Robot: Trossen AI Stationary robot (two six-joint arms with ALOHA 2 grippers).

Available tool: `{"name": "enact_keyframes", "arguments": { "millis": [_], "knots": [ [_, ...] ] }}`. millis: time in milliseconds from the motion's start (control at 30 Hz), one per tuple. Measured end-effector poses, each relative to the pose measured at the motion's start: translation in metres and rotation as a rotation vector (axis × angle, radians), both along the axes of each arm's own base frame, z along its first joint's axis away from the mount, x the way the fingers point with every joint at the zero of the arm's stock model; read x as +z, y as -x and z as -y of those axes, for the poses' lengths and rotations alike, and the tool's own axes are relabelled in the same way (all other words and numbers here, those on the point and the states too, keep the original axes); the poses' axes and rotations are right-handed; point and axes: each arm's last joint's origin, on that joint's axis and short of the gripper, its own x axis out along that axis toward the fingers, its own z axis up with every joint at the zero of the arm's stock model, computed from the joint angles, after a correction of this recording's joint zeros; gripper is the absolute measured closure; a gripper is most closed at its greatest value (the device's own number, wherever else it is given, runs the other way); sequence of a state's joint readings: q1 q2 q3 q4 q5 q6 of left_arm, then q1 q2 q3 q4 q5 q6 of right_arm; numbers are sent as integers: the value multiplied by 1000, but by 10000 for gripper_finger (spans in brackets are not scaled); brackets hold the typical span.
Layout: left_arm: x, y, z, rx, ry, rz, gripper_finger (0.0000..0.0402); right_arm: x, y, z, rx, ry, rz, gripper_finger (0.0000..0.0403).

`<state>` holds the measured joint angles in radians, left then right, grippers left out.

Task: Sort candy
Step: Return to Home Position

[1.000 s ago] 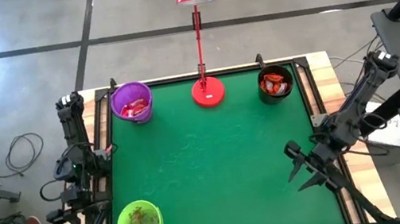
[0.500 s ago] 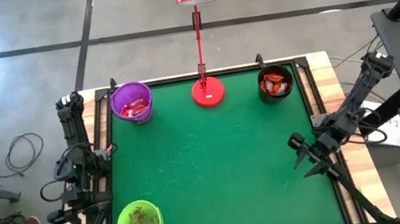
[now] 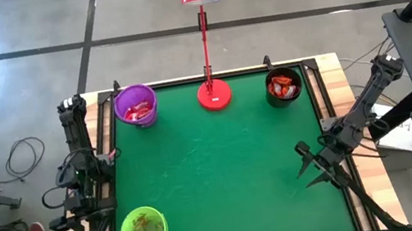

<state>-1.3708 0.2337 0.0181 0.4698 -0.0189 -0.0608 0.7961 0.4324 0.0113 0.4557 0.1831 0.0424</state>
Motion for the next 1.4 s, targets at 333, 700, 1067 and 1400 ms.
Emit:
{"name": "enact_keyframes", "arguments": {
  "millis": [333,700,1067,1400],
  "knots": [
    [-2,0,0,0,-21,-4,311,-1,5,5,0,12,-9,234],
    [-2,0,1,0,-24,-5,311,-1,5,5,-5,-85,-79,234],
    [-2,0,1,0,-23,-5,311,-1,5,5,-5,-83,-78,234],
    [-2,0,1,0,-23,-5,311,12,11,11,3,-179,17,234]
  ]
}}
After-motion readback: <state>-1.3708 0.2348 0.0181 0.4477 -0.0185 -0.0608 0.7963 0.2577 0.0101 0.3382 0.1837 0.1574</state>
